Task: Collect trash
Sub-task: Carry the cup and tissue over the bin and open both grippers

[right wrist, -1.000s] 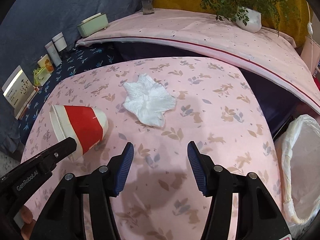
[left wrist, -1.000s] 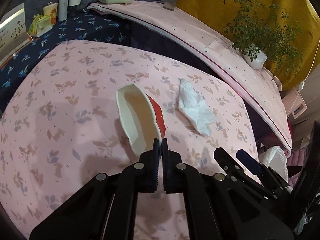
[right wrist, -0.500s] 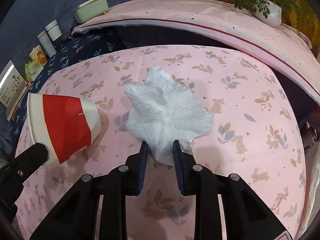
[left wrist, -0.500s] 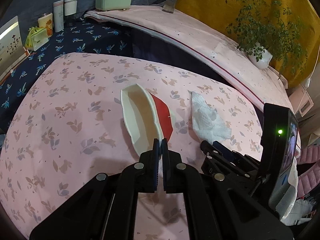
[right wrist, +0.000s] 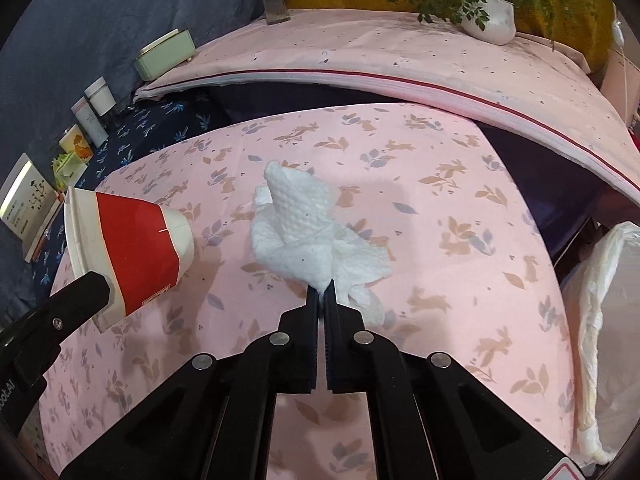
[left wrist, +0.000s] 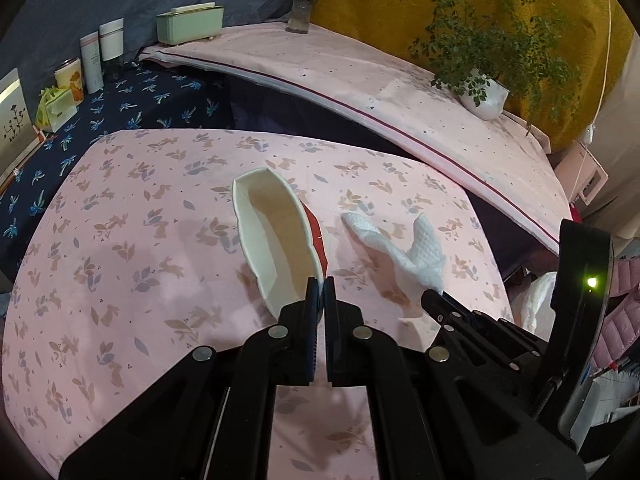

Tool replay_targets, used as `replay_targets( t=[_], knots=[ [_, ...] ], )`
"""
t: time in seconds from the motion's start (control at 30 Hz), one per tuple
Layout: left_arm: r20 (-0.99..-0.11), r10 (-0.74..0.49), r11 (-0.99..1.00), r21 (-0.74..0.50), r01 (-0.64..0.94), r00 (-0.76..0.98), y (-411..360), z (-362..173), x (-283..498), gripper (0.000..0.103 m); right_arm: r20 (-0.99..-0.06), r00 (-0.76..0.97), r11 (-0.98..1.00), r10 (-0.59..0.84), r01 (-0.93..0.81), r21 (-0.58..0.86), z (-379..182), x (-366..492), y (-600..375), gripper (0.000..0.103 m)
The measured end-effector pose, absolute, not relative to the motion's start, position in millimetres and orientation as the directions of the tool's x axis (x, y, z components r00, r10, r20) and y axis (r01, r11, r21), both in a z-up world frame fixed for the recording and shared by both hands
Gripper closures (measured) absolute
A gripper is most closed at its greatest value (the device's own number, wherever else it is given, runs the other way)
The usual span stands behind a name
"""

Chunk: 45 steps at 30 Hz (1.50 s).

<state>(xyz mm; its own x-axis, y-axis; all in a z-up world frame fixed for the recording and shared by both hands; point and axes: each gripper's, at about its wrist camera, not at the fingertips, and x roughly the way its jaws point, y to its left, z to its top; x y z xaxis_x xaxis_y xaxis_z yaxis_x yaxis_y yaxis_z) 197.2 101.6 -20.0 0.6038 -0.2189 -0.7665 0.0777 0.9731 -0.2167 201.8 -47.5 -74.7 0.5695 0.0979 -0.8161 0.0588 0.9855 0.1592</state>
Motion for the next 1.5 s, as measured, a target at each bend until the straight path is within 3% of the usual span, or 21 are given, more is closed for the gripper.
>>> replay_targets(
  t=[0.63, 1.3, 1.33, 1.37, 1.43, 1.5],
  knots=[
    [-0.729, -0.363, 0.916, -0.165, 0.366, 0.580, -65, 26, 120, 0.101, -0.746, 0.665, 0.923, -0.041, 0.312, 0.227, -27, 87, -217, 0.100],
    [-0.755, -0.467, 0.813, -0.163, 0.559, 0.460, -198, 17, 88, 0.100, -0.760, 0.633, 0.830, -0.146, 0.496, 0.254, -50, 21, -333, 0.100],
    [-0.757, -0.462, 0.817, -0.162, 0.553, 0.461, -200, 16, 89, 0.097, -0.761, 0.632, 0.827, -0.148, 0.501, 0.255, -52, 21, -336, 0.100],
    [-0.760, -0.453, 0.822, -0.154, 0.548, 0.466, -202, 15, 89, 0.086, -0.761, 0.631, 0.825, -0.149, 0.504, 0.257, -53, 20, -337, 0.100],
    [-0.760, -0.443, 0.829, -0.146, 0.539, 0.476, -203, 14, 90, 0.074, -0.762, 0.630, 0.822, -0.149, 0.508, 0.259, -54, 18, -340, 0.100],
    [-0.762, -0.436, 0.834, -0.142, 0.534, 0.479, -202, 12, 91, 0.074, -0.764, 0.627, 0.820, -0.149, 0.511, 0.259, -56, 18, -342, 0.100]
  ],
)
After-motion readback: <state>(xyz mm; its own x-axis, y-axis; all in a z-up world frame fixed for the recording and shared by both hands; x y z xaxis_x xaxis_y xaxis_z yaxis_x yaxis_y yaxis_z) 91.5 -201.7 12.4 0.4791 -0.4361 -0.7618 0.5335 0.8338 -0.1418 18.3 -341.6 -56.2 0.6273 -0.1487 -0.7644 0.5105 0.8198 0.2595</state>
